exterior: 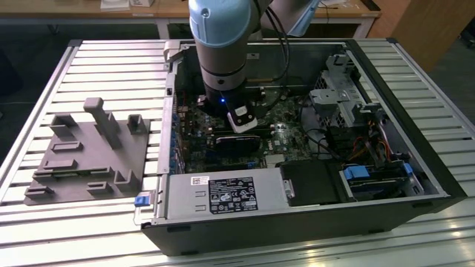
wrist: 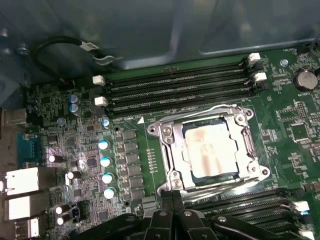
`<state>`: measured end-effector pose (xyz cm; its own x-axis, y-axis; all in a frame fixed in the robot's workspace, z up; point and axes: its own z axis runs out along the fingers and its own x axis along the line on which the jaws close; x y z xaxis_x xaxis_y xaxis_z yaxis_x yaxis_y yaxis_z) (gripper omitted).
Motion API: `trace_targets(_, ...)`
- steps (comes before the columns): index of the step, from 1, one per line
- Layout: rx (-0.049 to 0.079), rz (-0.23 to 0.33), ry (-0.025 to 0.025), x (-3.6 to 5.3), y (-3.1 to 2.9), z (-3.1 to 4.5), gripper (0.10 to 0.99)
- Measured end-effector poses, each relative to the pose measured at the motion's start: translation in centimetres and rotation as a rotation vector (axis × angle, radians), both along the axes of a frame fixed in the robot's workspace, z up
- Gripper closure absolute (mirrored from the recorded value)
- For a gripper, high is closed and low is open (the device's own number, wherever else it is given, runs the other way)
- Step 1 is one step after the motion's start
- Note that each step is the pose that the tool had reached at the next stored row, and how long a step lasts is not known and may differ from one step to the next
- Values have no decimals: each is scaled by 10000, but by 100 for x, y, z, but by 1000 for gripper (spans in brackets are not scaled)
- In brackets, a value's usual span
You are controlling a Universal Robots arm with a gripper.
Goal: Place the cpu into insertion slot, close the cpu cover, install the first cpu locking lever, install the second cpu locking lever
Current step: 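Install the second cpu locking lever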
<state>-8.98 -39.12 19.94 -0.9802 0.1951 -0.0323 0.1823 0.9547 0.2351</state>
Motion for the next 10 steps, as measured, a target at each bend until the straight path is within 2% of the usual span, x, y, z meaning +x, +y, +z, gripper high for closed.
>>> trace_targets(6, 192, 1, 0, -23, 0, -33, 980)
trace_targets(10, 389, -2, -1, -26, 0, -53, 980)
